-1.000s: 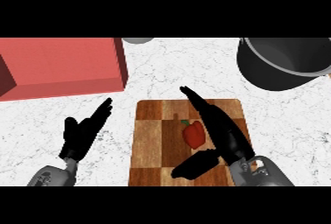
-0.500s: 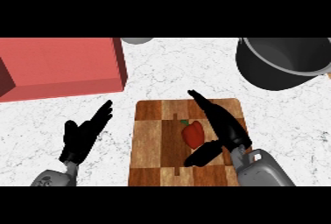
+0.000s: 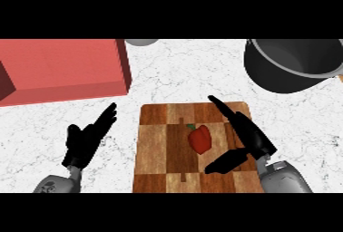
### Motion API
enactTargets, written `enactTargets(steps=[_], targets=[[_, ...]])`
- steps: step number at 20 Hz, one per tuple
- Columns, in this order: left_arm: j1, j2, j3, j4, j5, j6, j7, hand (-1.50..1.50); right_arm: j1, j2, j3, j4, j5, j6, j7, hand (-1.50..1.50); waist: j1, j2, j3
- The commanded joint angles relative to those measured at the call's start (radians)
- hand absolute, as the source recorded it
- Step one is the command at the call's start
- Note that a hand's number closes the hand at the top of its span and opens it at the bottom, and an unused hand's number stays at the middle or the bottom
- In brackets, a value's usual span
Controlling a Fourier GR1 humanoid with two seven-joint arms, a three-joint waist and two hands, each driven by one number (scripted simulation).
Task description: Pick the bell pepper from the cutting board and place it in the pot
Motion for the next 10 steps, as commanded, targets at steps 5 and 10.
enactTargets(steps=[5,10], targets=[[0.089,-0.021,-0.014,-0.085,-0.038,0.012,0.034,0.00,0.068,0.072,-0.059,0.057,-0.124,0.053,-0.135,-1.50,0.005,0.001,-0.002],[0.044,-0.014,0.035,0.013,-0.032,-0.058,-0.021,0.00,-0.001,0.160,-0.092,0.300,-0.097,0.014,-0.258,-1.50,0.006,0.004,-0.003]])
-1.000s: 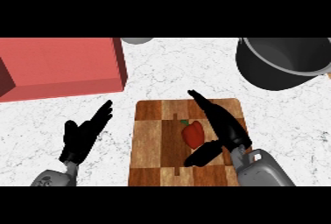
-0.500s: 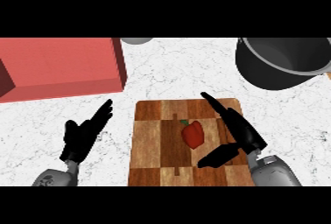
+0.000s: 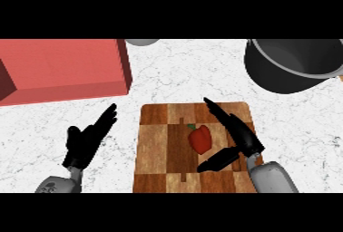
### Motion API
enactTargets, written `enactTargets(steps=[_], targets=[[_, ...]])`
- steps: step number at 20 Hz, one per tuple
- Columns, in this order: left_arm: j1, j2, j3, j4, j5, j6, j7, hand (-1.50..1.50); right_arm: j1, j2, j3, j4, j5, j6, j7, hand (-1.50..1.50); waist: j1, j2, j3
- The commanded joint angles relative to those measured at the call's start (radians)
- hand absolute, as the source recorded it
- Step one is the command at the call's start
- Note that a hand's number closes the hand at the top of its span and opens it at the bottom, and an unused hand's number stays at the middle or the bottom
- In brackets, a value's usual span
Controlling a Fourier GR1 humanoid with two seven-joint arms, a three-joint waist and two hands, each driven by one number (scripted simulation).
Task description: Pick the bell pepper from the cutting board and place it in the pot
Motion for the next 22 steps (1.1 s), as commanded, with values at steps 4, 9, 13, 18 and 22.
enactTargets(steps=[4,9,13,18,22], targets=[[0.017,-0.006,0.021,0.009,-0.023,-0.031,0.006,0.00,-0.070,0.073,-0.072,0.253,-0.028,0.013,-0.128,-1.50,0.004,0.004,-0.003],[-0.036,-0.025,0.030,-0.038,-0.022,-0.036,0.113,0.00,-0.001,0.062,-0.027,0.290,0.022,0.020,-0.254,1.50,0.000,0.003,-0.003],[-0.022,-0.045,0.031,0.013,-0.061,-0.019,0.048,0.00,-0.067,0.098,-0.001,0.390,0.112,-0.039,-0.332,1.50,0.002,0.004,-0.003],[-0.022,-0.040,0.049,0.005,-0.041,-0.040,0.054,0.00,-0.027,0.088,-0.042,0.403,0.046,0.006,-0.416,1.50,0.001,0.003,-0.003],[0.004,-0.021,0.060,0.010,-0.039,-0.048,0.033,0.00,0.003,-0.156,-0.219,0.419,-0.106,0.151,-0.564,1.50,-0.008,0.006,-0.001]])
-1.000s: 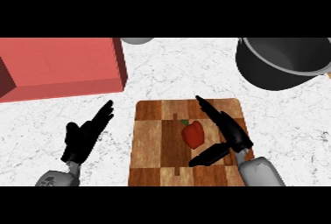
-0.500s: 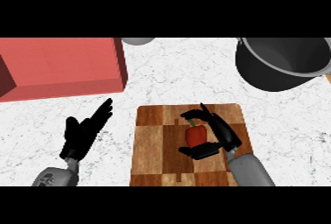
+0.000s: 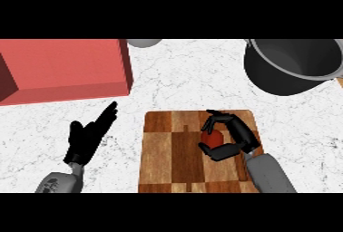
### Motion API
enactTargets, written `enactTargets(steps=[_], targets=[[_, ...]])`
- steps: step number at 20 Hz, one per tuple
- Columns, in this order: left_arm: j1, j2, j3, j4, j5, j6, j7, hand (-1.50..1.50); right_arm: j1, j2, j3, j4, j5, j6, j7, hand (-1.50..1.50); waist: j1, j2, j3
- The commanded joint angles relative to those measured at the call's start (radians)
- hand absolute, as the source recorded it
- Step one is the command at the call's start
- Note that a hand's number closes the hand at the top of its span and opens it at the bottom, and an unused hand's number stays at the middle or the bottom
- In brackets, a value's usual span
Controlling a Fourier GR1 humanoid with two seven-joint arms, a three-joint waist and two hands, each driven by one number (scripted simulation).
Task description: Pick the bell pepper from the cutting board and place it in the pot
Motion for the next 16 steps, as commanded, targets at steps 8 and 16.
enactTargets(steps=[8,16], targets=[[0.014,0.019,0.026,-0.026,0.025,-0.013,0.008,0.00,0.022,-0.588,-0.463,0.277,-0.288,0.367,-0.226,1.50,-0.007,0.046,0.016],[-0.010,-0.027,-0.018,-0.017,0.000,-0.003,0.017,0.00,-0.017,-0.747,-0.484,0.522,-0.170,0.357,-0.504,1.50,0.033,0.043,0.015]])
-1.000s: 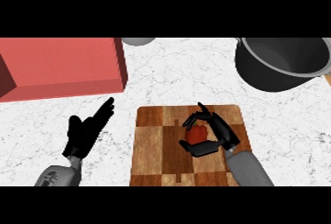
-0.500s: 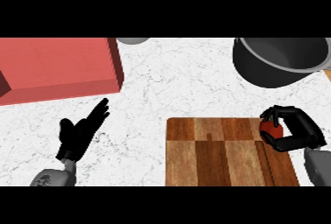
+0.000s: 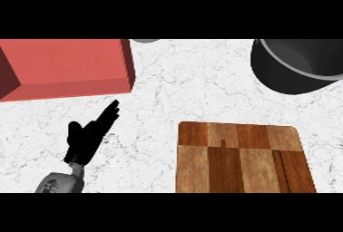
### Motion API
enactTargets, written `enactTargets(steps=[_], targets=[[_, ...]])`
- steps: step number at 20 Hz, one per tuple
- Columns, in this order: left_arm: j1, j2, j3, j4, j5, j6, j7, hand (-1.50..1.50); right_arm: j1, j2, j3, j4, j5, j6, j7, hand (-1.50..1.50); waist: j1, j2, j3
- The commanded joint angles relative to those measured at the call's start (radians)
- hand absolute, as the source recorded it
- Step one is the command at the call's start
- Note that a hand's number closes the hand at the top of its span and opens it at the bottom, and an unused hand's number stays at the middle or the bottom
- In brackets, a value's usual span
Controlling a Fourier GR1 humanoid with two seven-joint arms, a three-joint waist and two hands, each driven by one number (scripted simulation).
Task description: Pick the bell pepper from the cutting board and place it in the pot
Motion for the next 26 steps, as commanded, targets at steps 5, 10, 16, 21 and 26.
enactTargets(steps=[5,10,16,21,26], targets=[[-0.021,-0.022,-0.015,0.049,-0.022,0.003,0.001,0.00,-0.059,-0.140,0.007,0.172,0.115,-0.030,-0.261,1.50,0.008,-0.003,-0.003],[-0.024,-0.002,0.011,0.040,-0.021,0.002,0.000,0.00,-0.139,-0.196,0.024,0.220,0.163,-0.092,-0.310,1.50,0.012,-0.006,-0.005],[-0.005,-0.014,0.011,0.062,-0.009,-0.031,-0.031,0.00,-0.318,-0.161,0.077,0.269,0.242,-0.208,-0.236,1.50,0.010,-0.008,-0.008],[-0.025,-0.019,0.013,0.084,-0.039,-0.013,-0.023,0.00,-0.478,-0.194,0.128,0.268,0.308,-0.194,-0.110,1.50,0.003,-0.010,-0.010],[-0.024,-0.017,0.002,-0.019,-0.027,-0.014,0.087,0.00,-0.615,-0.160,0.205,0.264,0.403,-0.218,0.010,1.50,0.014,-0.010,-0.010]])
